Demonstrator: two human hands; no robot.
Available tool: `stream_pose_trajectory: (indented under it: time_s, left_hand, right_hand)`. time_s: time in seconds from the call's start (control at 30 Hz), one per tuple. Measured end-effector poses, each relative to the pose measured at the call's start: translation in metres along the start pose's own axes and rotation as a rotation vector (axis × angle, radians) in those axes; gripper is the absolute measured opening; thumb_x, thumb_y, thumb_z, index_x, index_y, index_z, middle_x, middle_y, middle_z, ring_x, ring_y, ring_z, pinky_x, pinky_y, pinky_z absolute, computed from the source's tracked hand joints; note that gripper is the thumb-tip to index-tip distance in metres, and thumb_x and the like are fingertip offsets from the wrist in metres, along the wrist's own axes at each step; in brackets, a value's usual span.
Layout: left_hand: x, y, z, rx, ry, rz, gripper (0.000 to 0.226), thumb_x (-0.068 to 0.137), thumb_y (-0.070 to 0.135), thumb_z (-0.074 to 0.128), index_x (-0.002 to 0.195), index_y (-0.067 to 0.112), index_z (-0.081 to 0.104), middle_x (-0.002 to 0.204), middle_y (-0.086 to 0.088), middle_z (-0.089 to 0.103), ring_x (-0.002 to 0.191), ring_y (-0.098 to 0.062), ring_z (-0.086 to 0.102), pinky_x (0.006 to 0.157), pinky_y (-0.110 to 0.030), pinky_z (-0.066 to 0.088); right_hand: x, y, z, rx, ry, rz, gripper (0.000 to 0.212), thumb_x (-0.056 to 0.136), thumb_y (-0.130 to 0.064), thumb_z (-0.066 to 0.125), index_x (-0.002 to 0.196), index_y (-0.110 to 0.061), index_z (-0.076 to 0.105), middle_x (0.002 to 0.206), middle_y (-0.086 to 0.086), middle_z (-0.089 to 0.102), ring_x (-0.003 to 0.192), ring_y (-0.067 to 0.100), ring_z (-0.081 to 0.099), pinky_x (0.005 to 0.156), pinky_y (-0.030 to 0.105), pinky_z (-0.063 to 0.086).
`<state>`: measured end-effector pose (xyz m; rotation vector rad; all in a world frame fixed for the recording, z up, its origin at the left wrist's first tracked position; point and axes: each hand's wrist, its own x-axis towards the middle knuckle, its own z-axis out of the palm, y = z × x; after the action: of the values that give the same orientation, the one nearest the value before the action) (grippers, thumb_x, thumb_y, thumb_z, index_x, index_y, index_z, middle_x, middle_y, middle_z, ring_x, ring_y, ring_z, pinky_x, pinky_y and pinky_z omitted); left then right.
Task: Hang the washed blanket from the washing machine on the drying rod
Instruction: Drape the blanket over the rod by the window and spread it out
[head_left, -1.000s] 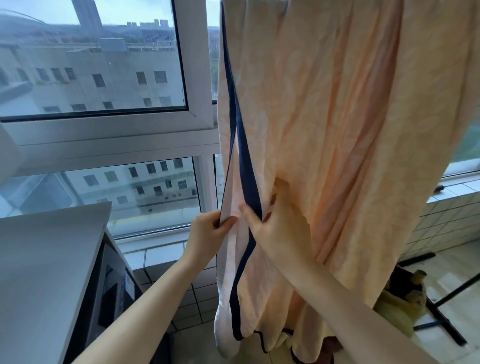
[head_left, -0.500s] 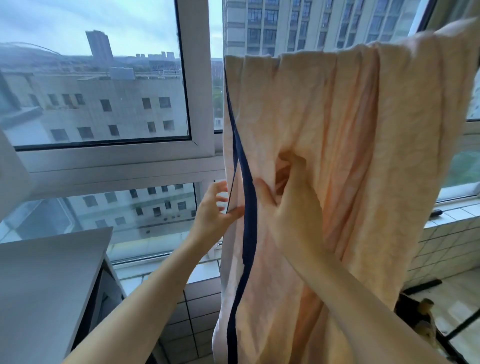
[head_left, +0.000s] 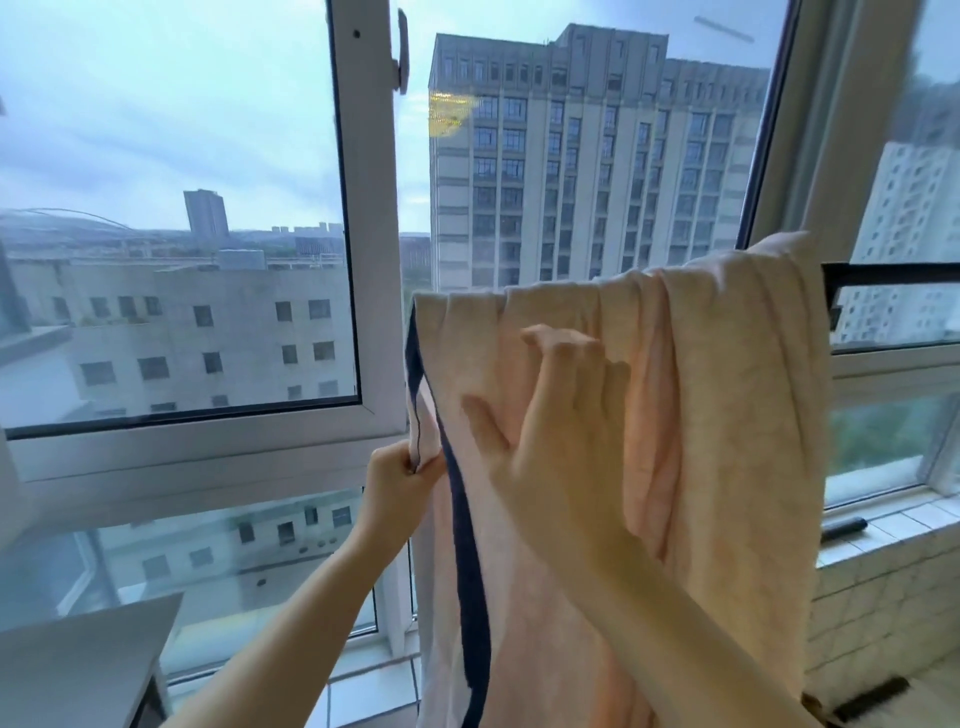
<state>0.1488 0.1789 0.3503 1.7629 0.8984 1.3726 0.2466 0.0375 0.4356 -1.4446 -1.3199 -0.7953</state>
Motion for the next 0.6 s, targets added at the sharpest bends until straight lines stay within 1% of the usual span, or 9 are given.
stream_pose_trajectory:
  time_s: [0.03,0.1,0.17,0.23,0.3,0.37,0.43,0.5,0.6]
  left_hand:
    - [0.006,0.002,-0.001,-0.044,0.007,-0.004,0.041,0.085,-0.007,0.059,0.048,-0.004,0.043,0.047,-0.006,0.045,0.047,-0.015,0.041,0.051,-0.025,0.036]
    - [0.016,0.01,-0.004,-0.106,0.008,-0.009,0.032,0.085,-0.012,0.054,0.055,-0.013,0.045,0.058,-0.012,0.046,0.055,-0.021,0.039,0.054,-0.034,0.035]
    - [0.022,0.021,-0.008,-0.116,0.005,0.0,0.028,0.084,-0.013,0.055,0.059,-0.018,0.045,0.058,-0.013,0.046,0.054,-0.02,0.039,0.049,-0.029,0.035]
    - [0.027,0.031,-0.01,-0.116,0.015,0.014,0.032,0.083,-0.014,0.053,0.054,-0.01,0.042,0.056,-0.011,0.041,0.054,-0.018,0.035,0.047,-0.027,0.031]
    - [0.033,0.038,-0.012,-0.111,0.03,0.015,0.038,0.085,-0.013,0.05,0.052,0.004,0.04,0.054,-0.009,0.037,0.054,-0.018,0.032,0.05,-0.03,0.027]
    - [0.039,0.044,-0.015,-0.1,0.053,-0.009,0.042,0.085,-0.01,0.051,0.051,0.01,0.035,0.048,-0.006,0.034,0.049,-0.015,0.03,0.048,-0.025,0.025]
    - [0.045,0.049,-0.018,-0.1,0.05,-0.017,0.042,0.088,-0.004,0.054,0.051,0.011,0.039,0.042,0.003,0.037,0.042,-0.011,0.034,0.042,-0.018,0.029]
    - [0.05,0.056,-0.019,-0.093,0.041,-0.008,0.037,0.089,0.001,0.057,0.054,0.008,0.047,0.043,0.005,0.043,0.043,-0.01,0.04,0.043,-0.017,0.035]
    - [0.057,0.069,-0.016,-0.106,0.039,0.01,0.037,0.088,0.008,0.064,0.055,0.008,0.049,0.042,0.009,0.041,0.04,-0.005,0.035,0.042,-0.016,0.031]
  right_hand:
    - [0.014,-0.003,-0.001,-0.032,0.009,-0.027,0.062,0.085,-0.049,0.062,0.131,-0.013,0.043,0.129,0.012,0.047,0.118,0.027,0.043,0.099,0.036,0.04]
    - [0.044,-0.004,-0.001,-0.098,-0.012,-0.094,0.056,0.092,-0.048,0.053,0.137,-0.015,0.044,0.138,0.009,0.045,0.13,0.027,0.037,0.109,0.041,0.033]
    - [0.067,0.001,0.0,-0.119,-0.101,-0.155,0.04,0.098,-0.034,0.045,0.134,-0.018,0.051,0.139,0.003,0.05,0.137,0.025,0.033,0.115,0.049,0.022]
    - [0.078,0.009,0.0,-0.112,-0.219,-0.164,0.033,0.101,-0.031,0.04,0.125,-0.02,0.059,0.13,-0.001,0.059,0.133,0.02,0.042,0.117,0.052,0.015]
    - [0.082,0.017,-0.001,-0.109,-0.297,-0.148,0.03,0.101,-0.033,0.039,0.115,-0.021,0.063,0.118,-0.005,0.065,0.119,0.016,0.054,0.116,0.054,0.018]
    - [0.082,0.023,-0.002,-0.099,-0.292,-0.159,0.024,0.101,-0.028,0.043,0.111,-0.021,0.064,0.11,-0.006,0.067,0.111,0.014,0.057,0.113,0.052,0.026]
    - [0.085,0.03,-0.006,-0.066,-0.256,-0.16,0.019,0.098,-0.018,0.049,0.105,-0.019,0.066,0.103,-0.006,0.068,0.102,0.015,0.059,0.106,0.043,0.037]
    - [0.091,0.04,-0.01,-0.034,-0.242,-0.146,0.018,0.095,-0.01,0.049,0.098,-0.017,0.066,0.095,-0.004,0.067,0.093,0.015,0.059,0.094,0.037,0.045]
    - [0.099,0.061,-0.016,-0.051,-0.256,-0.086,0.021,0.096,-0.007,0.044,0.093,-0.02,0.061,0.091,-0.006,0.063,0.088,0.011,0.057,0.086,0.029,0.042]
